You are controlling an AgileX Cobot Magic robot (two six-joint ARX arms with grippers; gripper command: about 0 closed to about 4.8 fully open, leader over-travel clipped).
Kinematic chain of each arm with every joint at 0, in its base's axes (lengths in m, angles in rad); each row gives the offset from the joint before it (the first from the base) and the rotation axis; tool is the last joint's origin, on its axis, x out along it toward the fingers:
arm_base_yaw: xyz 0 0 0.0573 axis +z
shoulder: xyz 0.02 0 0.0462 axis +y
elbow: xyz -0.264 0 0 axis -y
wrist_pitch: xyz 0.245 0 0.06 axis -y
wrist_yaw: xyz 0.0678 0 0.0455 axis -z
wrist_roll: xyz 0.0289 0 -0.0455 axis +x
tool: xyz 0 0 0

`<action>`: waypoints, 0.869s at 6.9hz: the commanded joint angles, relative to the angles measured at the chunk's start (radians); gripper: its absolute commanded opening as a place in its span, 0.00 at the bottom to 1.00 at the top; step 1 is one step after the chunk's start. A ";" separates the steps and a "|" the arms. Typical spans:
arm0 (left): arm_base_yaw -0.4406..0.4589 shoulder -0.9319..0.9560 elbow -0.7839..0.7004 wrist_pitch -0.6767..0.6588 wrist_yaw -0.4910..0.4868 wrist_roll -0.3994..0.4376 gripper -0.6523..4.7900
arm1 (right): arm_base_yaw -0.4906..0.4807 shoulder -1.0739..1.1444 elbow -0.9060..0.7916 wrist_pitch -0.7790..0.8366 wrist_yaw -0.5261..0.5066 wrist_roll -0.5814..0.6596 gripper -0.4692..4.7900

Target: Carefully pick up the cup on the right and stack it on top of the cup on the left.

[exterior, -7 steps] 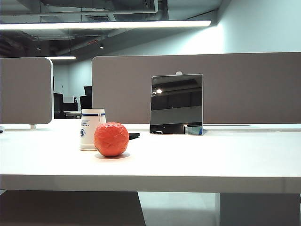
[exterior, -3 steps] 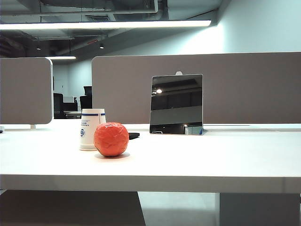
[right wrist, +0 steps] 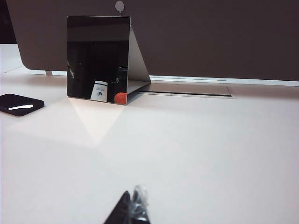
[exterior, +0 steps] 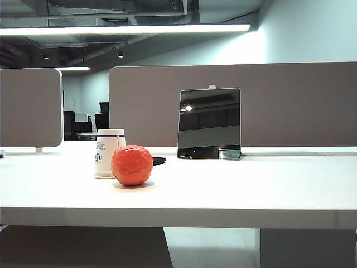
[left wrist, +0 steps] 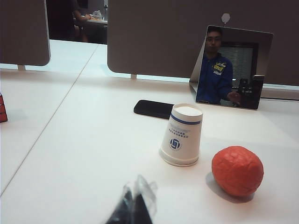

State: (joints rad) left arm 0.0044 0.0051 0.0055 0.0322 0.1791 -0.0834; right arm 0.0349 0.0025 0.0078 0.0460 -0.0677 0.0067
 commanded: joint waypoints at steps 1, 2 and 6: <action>0.000 0.000 0.002 0.007 0.000 -0.002 0.11 | 0.000 -0.002 0.002 0.018 0.002 0.001 0.09; 0.000 0.000 0.002 0.013 0.000 0.006 0.11 | 0.000 -0.002 0.002 0.018 0.002 0.001 0.09; 0.000 0.000 0.002 0.013 0.000 0.102 0.11 | 0.000 -0.002 0.002 0.018 0.002 0.001 0.09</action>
State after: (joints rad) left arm 0.0044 0.0051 0.0055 0.0326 0.1791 0.0109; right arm 0.0349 0.0025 0.0078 0.0460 -0.0681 0.0067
